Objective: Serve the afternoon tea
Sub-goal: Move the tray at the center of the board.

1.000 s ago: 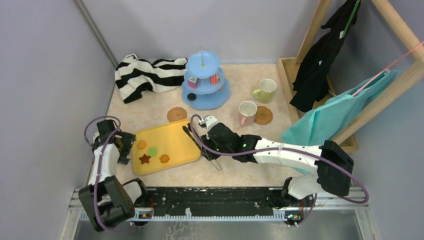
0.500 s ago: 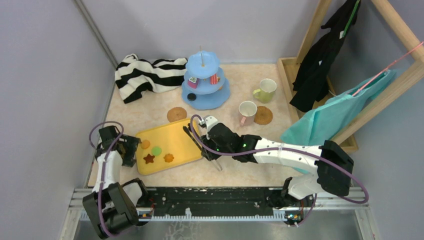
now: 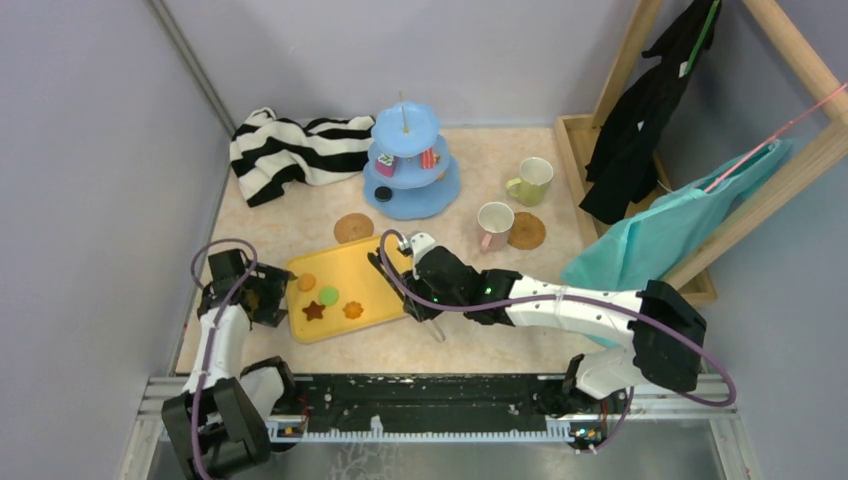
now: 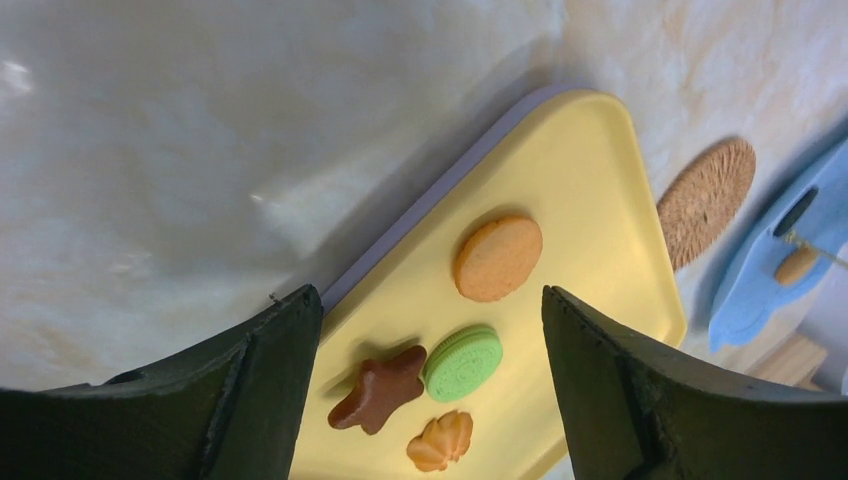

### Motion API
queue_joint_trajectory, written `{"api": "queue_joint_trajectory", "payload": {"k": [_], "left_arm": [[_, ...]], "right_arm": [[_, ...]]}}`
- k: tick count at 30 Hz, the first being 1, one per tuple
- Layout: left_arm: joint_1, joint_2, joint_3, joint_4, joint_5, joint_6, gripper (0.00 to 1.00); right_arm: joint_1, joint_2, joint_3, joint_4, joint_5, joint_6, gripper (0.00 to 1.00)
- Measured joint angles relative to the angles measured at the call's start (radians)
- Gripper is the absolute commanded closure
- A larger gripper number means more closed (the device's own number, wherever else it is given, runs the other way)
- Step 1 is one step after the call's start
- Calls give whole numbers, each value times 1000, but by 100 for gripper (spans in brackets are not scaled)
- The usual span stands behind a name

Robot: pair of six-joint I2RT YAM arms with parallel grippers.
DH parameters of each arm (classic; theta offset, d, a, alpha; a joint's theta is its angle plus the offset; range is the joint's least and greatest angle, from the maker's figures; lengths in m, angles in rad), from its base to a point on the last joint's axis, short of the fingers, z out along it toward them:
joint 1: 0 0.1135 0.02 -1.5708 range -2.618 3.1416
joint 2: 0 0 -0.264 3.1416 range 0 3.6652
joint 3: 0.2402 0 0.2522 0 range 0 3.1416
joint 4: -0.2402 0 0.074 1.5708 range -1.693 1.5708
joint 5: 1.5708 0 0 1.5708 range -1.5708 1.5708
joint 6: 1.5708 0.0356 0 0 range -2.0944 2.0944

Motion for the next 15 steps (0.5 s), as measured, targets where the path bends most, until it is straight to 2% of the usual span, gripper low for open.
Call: {"api": "queue_joint_trajectory", "payload": {"k": [9, 15], "left_arm": [[-225, 26, 0, 64, -25, -116, 14], [-319, 49, 0, 99, -54, -175, 13]], "right_arm": [[0, 30, 9, -43, 0, -1, 70], [5, 73, 56, -70, 0, -18, 70]]}}
